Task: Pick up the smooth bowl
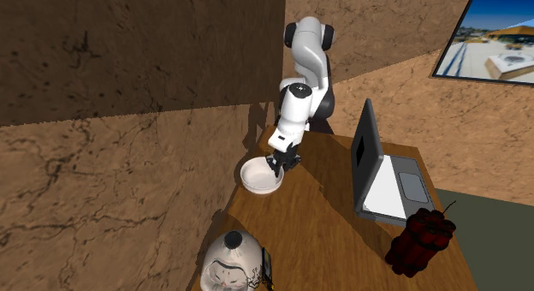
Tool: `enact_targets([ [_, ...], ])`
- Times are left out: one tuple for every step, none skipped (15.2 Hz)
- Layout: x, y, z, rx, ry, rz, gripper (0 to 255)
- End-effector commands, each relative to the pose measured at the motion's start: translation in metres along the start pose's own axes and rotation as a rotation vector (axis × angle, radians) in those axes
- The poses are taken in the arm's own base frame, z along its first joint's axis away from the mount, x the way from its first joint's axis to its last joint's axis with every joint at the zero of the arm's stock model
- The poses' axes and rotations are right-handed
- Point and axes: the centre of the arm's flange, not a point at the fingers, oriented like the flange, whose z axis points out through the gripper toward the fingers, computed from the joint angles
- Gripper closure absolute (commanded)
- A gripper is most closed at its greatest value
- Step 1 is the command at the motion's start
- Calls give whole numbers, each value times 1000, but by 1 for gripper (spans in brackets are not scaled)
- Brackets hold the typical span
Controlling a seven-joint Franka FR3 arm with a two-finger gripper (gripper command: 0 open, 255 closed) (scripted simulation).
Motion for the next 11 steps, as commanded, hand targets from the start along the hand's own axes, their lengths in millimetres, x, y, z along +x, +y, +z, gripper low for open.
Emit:
enact_targets([
  [1,2,-10,0,0,0,255],
  [1,3,-15,0,0,0,255],
  [1,4,-20,0,0,0,255],
  [1,4,-26,0,0,0,255],
  [1,5,-31,0,0,0,255],
  [1,6,-36,0,0,0,255],
  [1,7,-41,0,0,0,255],
  [1,8,-46,0,0,0,255],
  [1,8,-52,0,0,0,255],
  [1,8,-52,0,0,0,255],
  [1,8,-52,0,0,0,255],
])
